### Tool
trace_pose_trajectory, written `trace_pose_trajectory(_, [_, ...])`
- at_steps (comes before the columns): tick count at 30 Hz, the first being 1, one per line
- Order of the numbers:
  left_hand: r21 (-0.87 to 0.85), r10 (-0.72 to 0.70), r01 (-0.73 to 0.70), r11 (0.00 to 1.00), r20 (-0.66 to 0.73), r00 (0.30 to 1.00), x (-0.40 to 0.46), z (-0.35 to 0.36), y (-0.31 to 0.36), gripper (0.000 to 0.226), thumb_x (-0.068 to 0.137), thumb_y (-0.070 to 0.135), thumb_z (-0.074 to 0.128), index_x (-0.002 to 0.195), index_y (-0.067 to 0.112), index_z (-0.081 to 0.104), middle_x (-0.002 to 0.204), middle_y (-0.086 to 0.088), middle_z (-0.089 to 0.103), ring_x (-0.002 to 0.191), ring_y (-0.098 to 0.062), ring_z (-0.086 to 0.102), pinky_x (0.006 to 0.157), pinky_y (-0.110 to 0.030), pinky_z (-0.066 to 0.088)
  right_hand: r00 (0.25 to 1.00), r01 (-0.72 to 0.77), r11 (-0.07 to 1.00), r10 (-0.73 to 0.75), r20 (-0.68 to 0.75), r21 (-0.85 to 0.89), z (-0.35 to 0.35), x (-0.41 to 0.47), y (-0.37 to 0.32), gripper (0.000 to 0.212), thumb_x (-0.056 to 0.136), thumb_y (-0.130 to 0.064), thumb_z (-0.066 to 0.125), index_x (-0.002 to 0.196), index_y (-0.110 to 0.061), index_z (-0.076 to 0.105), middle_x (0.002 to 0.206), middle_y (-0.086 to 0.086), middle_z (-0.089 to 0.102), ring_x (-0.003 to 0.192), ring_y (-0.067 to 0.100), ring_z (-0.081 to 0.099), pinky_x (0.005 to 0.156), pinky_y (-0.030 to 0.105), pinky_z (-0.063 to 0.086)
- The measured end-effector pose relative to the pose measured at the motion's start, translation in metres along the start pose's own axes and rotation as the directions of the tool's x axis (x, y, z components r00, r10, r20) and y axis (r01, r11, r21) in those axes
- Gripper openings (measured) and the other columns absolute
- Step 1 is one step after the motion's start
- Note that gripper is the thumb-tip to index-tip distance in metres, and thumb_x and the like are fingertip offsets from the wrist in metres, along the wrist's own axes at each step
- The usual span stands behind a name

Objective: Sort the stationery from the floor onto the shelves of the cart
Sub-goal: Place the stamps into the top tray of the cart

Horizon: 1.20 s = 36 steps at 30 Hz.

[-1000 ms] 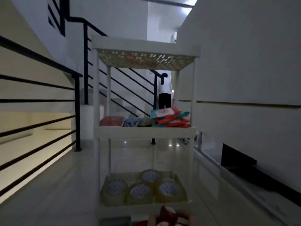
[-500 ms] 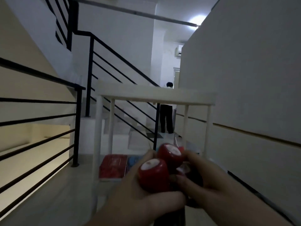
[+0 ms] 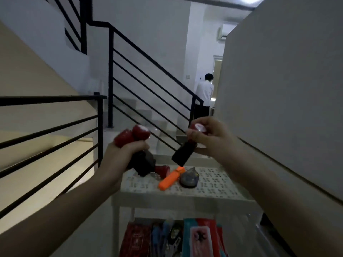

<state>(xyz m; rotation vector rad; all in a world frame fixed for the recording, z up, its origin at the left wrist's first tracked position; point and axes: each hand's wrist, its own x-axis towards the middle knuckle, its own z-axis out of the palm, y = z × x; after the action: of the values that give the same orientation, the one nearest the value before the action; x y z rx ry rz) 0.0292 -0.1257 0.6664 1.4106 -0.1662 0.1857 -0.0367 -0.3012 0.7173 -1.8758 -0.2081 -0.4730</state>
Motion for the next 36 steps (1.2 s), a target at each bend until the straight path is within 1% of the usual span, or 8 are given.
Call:
trace_pose_trajectory(4, [0.104, -0.018, 0.017, 0.994, 0.008, 1.0, 0.009, 0.002, -0.005, 0.012, 0.074, 0.009, 0.071, 0.077, 0.01, 0.059, 0.077, -0.008, 0.06, 0.076, -0.016, 0.059, 0.068, -0.023, 0.045, 0.989, -0.098, 0.993, 0.104, 0.103, -0.067, 0.014, 0.036, 0.023, 0.029, 0.087, -0.011, 0.062, 0.115, -0.013, 0.055, 0.095, -0.006, 0.053, 0.095, 0.016, 0.058, 0.083, 0.024, 0.055])
trace_pose_trajectory(7, [0.227, -0.001, -0.016, 0.974, 0.073, 0.997, 0.015, 0.007, -0.009, 0.043, 0.049, 0.027, 0.075, 0.077, -0.003, 0.062, 0.07, -0.01, 0.062, 0.064, -0.012, 0.061, 0.059, -0.019, 0.048, 0.935, -0.16, 0.98, 0.189, 0.298, -0.12, 0.025, 0.044, 0.032, 0.035, 0.089, -0.002, 0.058, 0.123, -0.008, 0.053, 0.095, -0.003, 0.054, 0.083, 0.008, 0.058, 0.069, 0.012, 0.052])
trace_pose_trajectory(15, [0.438, -0.091, 0.131, 0.889, -0.111, 0.99, 0.011, -0.003, -0.026, 0.06, 0.03, 0.051, 0.06, 0.081, 0.019, 0.065, 0.089, -0.008, 0.068, 0.086, -0.024, 0.065, 0.084, -0.045, 0.053, 0.876, -0.201, 0.947, 0.289, 0.386, -0.251, 0.057, 0.042, 0.047, 0.035, 0.092, -0.001, 0.053, 0.126, -0.008, 0.053, 0.115, 0.009, 0.06, 0.111, 0.025, 0.059, 0.095, 0.038, 0.052])
trace_pose_trajectory(23, [0.548, -0.087, 0.128, 0.827, -0.101, 0.991, 0.008, -0.007, -0.026, 0.048, 0.062, 0.042, 0.079, 0.096, 0.02, 0.055, 0.094, 0.006, 0.06, 0.085, -0.011, 0.059, 0.061, -0.015, 0.04, 0.882, 0.037, 0.854, 0.216, 0.419, -0.519, 0.059, 0.049, 0.036, 0.036, 0.092, -0.008, 0.054, 0.128, -0.011, 0.052, 0.124, 0.01, 0.06, 0.111, 0.024, 0.056, 0.072, 0.018, 0.035])
trace_pose_trajectory(29, [0.525, -0.071, 0.097, 0.846, -0.07, 0.995, -0.001, -0.011, -0.026, 0.038, 0.076, 0.025, 0.074, 0.094, 0.013, 0.042, 0.082, 0.008, 0.053, 0.078, -0.009, 0.056, 0.056, -0.009, 0.044, 0.873, 0.081, 0.747, 0.266, 0.409, -0.66, 0.069, 0.049, 0.038, 0.039, 0.095, -0.011, 0.047, 0.135, -0.011, 0.045, 0.13, 0.013, 0.051, 0.117, 0.028, 0.05, 0.09, 0.028, 0.041])
trace_pose_trajectory(31, [0.663, -0.065, 0.075, 0.745, -0.04, 0.997, 0.0, -0.009, -0.023, 0.036, 0.082, 0.033, 0.066, 0.101, 0.012, 0.045, 0.096, -0.001, 0.055, 0.096, -0.02, 0.055, 0.068, -0.014, 0.046, 0.878, 0.06, 0.736, 0.283, 0.386, -0.675, 0.074, 0.046, 0.039, 0.04, 0.096, -0.011, 0.046, 0.136, -0.01, 0.043, 0.129, 0.015, 0.05, 0.115, 0.029, 0.049, 0.09, 0.03, 0.041])
trace_pose_trajectory(34, [0.91, -0.066, 0.007, 0.414, 0.022, 0.998, -0.001, -0.009, -0.016, 0.051, 0.089, 0.05, 0.046, 0.119, 0.009, 0.044, 0.123, -0.01, 0.049, 0.117, -0.026, 0.041, 0.091, -0.033, 0.039, 0.891, -0.036, 0.746, 0.325, 0.316, -0.665, 0.08, 0.044, 0.033, 0.039, 0.095, -0.009, 0.045, 0.134, -0.008, 0.043, 0.129, 0.016, 0.05, 0.116, 0.029, 0.049, 0.092, 0.031, 0.04])
trace_pose_trajectory(36, [0.936, -0.083, 0.016, 0.351, 0.015, 0.996, -0.007, -0.009, -0.011, 0.055, 0.089, 0.053, 0.043, 0.124, 0.01, 0.041, 0.127, -0.013, 0.045, 0.12, -0.028, 0.037, 0.093, -0.033, 0.036, 0.888, -0.076, 0.731, 0.358, 0.287, -0.678, 0.083, 0.041, 0.025, 0.041, 0.094, -0.004, 0.044, 0.135, -0.007, 0.041, 0.132, 0.016, 0.048, 0.118, 0.03, 0.048, 0.091, 0.031, 0.039])
